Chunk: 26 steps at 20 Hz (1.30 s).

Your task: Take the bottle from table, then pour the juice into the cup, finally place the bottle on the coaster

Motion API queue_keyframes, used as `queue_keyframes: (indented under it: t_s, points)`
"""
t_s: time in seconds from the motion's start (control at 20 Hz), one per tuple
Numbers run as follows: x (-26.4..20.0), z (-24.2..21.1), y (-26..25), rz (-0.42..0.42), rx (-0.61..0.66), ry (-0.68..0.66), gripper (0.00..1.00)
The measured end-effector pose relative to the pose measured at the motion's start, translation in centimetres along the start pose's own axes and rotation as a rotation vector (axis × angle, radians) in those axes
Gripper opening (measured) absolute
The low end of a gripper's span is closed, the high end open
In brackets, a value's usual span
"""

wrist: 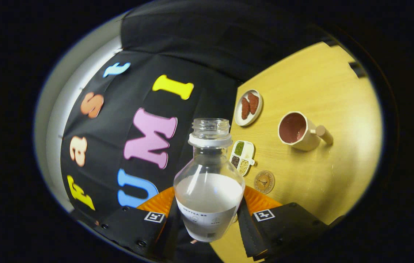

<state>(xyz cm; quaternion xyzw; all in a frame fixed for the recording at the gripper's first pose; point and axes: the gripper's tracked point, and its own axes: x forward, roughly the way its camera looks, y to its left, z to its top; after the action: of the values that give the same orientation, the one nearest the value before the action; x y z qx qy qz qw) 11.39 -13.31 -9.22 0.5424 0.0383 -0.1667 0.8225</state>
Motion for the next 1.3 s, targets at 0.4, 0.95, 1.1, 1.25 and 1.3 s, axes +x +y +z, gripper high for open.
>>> queue_keyframes:
  t_s: [0.4,0.95,1.1,1.25,1.3]
  points:
    - [-2.8,-2.6,1.8,-0.024,-0.965,-0.045,0.73]
    - [7.8,-2.7,2.3,-0.065,-1.249,-0.156,0.73]
    - [11.1,-3.4,0.6,-0.060,-1.290,-0.155,0.73]
    - [14.1,-4.4,-1.1,-0.057,-1.322,-0.140,0.73]
    - [14.9,-4.6,-1.5,-0.054,-1.326,-0.140,0.73]
